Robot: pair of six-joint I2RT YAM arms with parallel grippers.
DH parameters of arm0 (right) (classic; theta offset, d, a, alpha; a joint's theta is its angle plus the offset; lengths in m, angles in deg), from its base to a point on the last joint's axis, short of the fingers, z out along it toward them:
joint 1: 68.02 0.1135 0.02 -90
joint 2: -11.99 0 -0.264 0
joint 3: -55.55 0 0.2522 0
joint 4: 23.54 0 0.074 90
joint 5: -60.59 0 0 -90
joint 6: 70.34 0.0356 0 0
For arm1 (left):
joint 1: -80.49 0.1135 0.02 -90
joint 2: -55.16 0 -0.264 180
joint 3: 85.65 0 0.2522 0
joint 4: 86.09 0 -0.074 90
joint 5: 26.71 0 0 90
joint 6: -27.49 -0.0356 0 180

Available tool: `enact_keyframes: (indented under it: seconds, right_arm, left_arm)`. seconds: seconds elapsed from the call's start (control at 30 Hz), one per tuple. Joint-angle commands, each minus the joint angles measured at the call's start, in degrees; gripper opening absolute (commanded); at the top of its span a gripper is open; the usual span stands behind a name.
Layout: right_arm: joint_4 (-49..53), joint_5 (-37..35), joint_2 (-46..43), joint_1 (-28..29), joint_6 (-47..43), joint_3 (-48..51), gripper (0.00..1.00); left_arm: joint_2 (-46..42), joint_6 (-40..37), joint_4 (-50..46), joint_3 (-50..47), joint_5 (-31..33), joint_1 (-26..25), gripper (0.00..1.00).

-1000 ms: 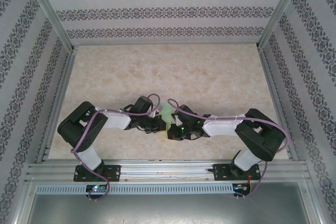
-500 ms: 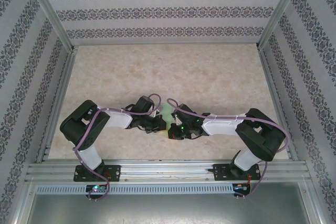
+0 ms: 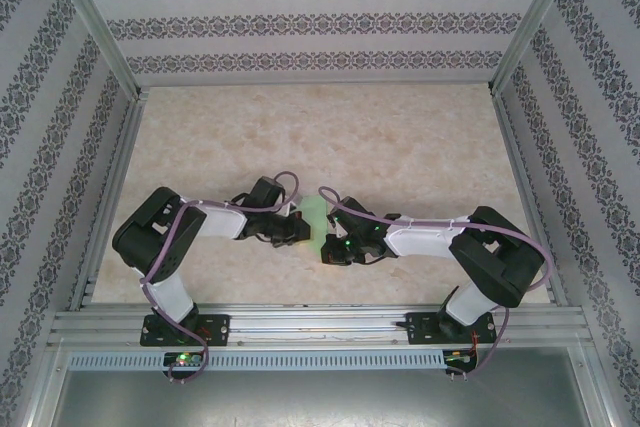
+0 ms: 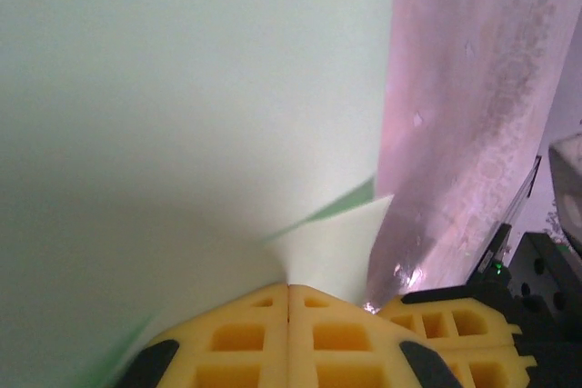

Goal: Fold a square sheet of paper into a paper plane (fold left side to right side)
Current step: Third fold the triangle at the center of the table.

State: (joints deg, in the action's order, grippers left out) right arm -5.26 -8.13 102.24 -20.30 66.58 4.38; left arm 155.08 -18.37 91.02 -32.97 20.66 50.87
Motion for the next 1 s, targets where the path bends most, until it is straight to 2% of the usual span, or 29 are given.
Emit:
enact_keyframes:
  seconds: [0.0, 0.33, 0.53, 0.73, 0.87, 0.97]
  right_arm:
    - [12.98, -6.07, 2.55, -0.71, -1.04, 2.53, 0.00]
    - [13.50, -5.77, 2.73, -0.69, -1.31, 1.64, 0.00]
    - [13.29, -5.87, 2.49, -0.87, -1.30, 1.29, 0.00]
    - [11.98, -5.90, 1.59, -1.37, -1.39, 1.63, 0.00]
    - [11.36, -5.90, 1.48, -1.97, -1.39, 2.31, 0.00]
    - [11.10, -6.06, 1.24, -2.11, -1.35, 2.56, 0.00]
  left_arm:
    - [1.41, -4.20, -3.87, 0.11, 5.30, 4.45, 0.00]
    - [2.27, -6.00, -2.61, 0.70, 3.56, 10.42, 0.00]
    - [0.09, -5.82, -3.04, 1.73, 2.47, 10.64, 0.00]
    - [-8.70, -7.39, -7.27, 1.20, 2.07, 10.61, 0.00]
    - [-11.78, -6.48, -7.07, 0.01, -2.27, 9.93, 0.00]
    - [-11.46, -4.22, -3.95, -0.86, -5.25, 7.48, 0.00]
